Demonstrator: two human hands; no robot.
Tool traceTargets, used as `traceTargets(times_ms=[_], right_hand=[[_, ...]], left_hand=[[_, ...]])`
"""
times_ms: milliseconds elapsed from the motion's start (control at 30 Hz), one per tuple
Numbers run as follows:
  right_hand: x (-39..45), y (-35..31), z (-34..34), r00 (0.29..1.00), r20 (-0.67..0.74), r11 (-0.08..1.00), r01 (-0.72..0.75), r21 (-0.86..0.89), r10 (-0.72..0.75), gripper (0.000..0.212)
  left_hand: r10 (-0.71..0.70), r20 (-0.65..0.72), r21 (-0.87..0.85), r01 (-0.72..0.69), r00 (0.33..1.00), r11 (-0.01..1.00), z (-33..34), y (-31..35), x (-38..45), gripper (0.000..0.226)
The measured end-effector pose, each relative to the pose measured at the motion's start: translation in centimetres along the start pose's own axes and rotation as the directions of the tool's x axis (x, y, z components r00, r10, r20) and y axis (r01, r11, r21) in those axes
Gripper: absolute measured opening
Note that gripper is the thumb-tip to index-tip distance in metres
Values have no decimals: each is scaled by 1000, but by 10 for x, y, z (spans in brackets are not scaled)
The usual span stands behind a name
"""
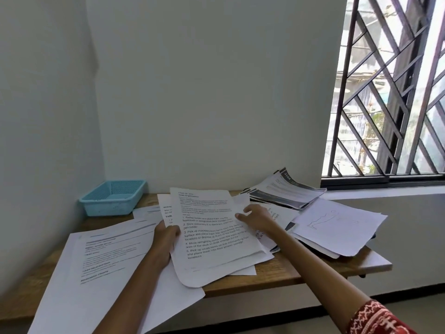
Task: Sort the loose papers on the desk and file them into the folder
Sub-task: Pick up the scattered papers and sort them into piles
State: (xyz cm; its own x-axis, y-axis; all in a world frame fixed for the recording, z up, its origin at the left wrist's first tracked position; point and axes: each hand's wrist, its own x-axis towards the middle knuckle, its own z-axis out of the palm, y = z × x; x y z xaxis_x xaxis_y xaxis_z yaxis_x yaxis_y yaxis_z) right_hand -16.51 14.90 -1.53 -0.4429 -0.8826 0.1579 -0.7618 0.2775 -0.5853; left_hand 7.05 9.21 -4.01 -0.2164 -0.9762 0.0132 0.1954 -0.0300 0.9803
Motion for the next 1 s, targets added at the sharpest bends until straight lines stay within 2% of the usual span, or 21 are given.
traceTargets(times_ms=[100, 267, 367, 467, 567, 667, 800, 900, 1000], right_hand=[[-3, -4, 16, 999, -31, 999, -35, 21, 36, 59], [0, -7, 23, 997, -74, 943, -7, 334, 34, 67], [0, -11, 11, 993, -113, 888, 16, 460, 41, 74], [0, -17, -5, 996, -46, 725, 85, 683, -74, 63], [-2, -38, -27, 969, -232, 629, 231, 742, -82, 33], [-1, -57, -49, 916, -393, 583, 365, 726, -85, 24], [-9, -59, -48, 882, -458, 666, 407, 625, -110, 22], [-16, -41, -22, 915, -391, 759, 326, 564, -102, 30], [-17, -27, 0, 936, -336, 824, 271, 497, -105, 31]], left_hand=[[23, 16, -14, -23, 1000, 1000, 1, 2, -2, 36], [85, 75, 54, -89, 994, 995, 6, 5, -7, 35], [202, 140, 92, -216, 969, 972, 15, 23, -10, 35], [370, 175, 82, -388, 912, 918, 26, 54, -10, 32], [526, 176, 157, -552, 832, 819, 39, 84, -5, 31], [616, 156, 156, -635, 772, 756, 49, 102, -3, 37], [600, 73, 143, -604, 796, 784, 47, 85, -6, 39], [520, 55, 149, -522, 852, 840, 37, 47, -11, 39], [422, 100, 195, -434, 901, 879, 28, 21, -15, 41]])
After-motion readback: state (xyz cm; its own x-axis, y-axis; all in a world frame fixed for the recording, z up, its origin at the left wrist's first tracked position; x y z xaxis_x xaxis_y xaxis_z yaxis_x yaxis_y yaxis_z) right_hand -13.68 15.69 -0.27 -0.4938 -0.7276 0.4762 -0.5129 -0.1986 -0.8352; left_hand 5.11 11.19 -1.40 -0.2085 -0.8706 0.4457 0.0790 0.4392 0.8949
